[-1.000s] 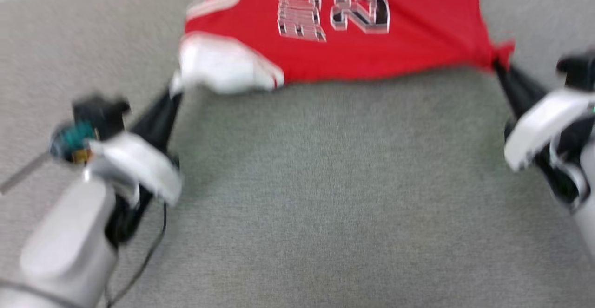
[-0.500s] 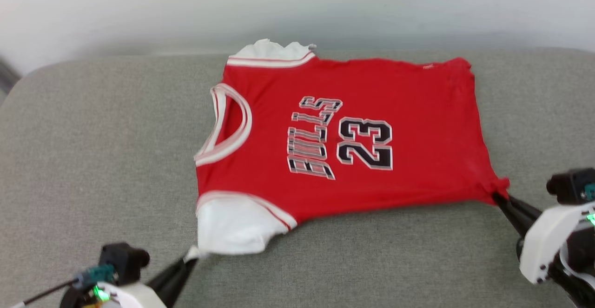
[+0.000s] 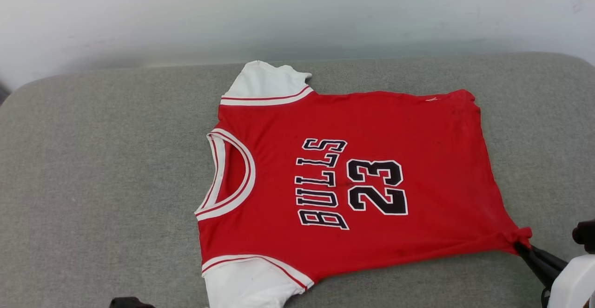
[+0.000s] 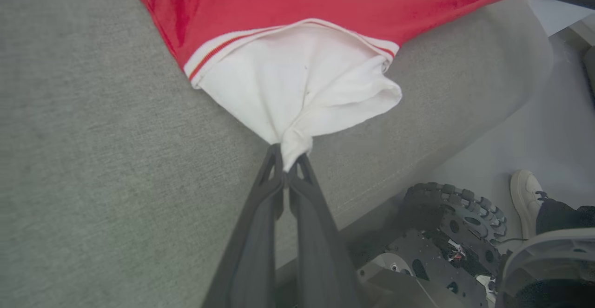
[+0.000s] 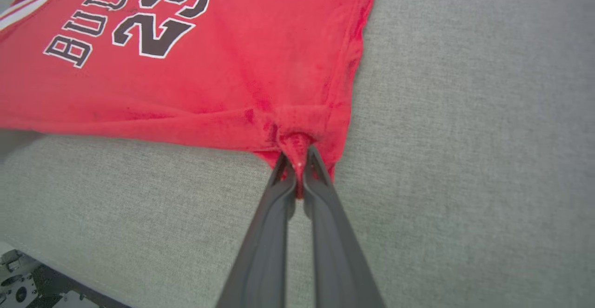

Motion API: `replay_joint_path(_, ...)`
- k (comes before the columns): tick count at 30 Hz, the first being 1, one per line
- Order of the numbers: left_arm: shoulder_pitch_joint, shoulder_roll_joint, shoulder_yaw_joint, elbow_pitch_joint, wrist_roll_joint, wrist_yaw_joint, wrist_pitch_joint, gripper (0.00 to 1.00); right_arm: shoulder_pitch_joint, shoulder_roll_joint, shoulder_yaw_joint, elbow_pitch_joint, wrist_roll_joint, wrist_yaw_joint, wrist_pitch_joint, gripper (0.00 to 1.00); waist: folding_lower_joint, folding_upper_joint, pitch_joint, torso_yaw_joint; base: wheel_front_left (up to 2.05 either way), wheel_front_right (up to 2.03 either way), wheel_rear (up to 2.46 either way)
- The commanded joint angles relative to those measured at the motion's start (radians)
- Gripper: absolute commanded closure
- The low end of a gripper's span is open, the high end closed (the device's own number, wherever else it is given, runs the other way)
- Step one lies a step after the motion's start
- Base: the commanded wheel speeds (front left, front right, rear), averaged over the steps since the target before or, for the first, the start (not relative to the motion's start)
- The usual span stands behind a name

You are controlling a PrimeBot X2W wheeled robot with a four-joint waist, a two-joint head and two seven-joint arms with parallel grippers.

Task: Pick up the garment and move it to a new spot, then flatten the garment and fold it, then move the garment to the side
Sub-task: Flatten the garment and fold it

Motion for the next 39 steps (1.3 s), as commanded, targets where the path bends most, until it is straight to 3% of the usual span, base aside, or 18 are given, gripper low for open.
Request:
replay_joint_path(1,-0.008,0.007,0.016,-0.008,0.005,0.003,-0.014,1.0,0.016,0.014,-0.02,-0.015,0.004,-0.001,0.006,1.0,0.0002,0.0,0.002,-0.002,0.0,0.0,0.0)
replay_joint_path(10,-0.116,0.024,0.091,-0.055,0.024,-0.026,-0.07,1.0,-0.008,0.056,-0.089,-0.128,-0.02,-0.001,0.089,1.0,0.0002,0.0,0.038,-0.016,0.0,0.0,0.0)
replay_joint_path(17,-0.277,-0.019,0.133,-0.024,0.045,-0.043,-0.084,1.0,-0.091,0.073,-0.106,-0.153,-0.073,-0.001,0.15,1.0,0.0002,0.0,0.121,-0.024,0.0,0.0,0.0)
replay_joint_path(24,-0.421,-0.065,0.146,0.093,0.074,-0.053,-0.089,1.0,-0.218,0.095,-0.079,-0.114,-0.115,-0.001,0.187,1.0,0.0002,0.0,0.211,-0.032,0.0,0.0,0.0)
replay_joint_path(37,-0.597,-0.143,0.059,0.356,0.149,-0.11,-0.045,1.0,-0.359,0.115,-0.01,0.041,-0.188,-0.001,0.183,1.0,0.0002,0.0,0.283,-0.02,0.0,0.0,0.0)
replay_joint_path(38,-0.606,-0.148,0.052,0.378,0.163,-0.108,-0.05,0.85,-0.361,0.118,-0.003,0.053,-0.191,-0.001,0.18,1.0,0.0002,0.0,0.283,-0.02,0.0,0.0,0.0)
replay_joint_path(39,-0.612,-0.154,0.044,0.398,0.174,-0.104,-0.056,0.16,-0.362,0.122,0.002,0.064,-0.193,-0.001,0.177,0.92,0.0002,0.0,0.28,-0.02,0.0,0.0,0.0)
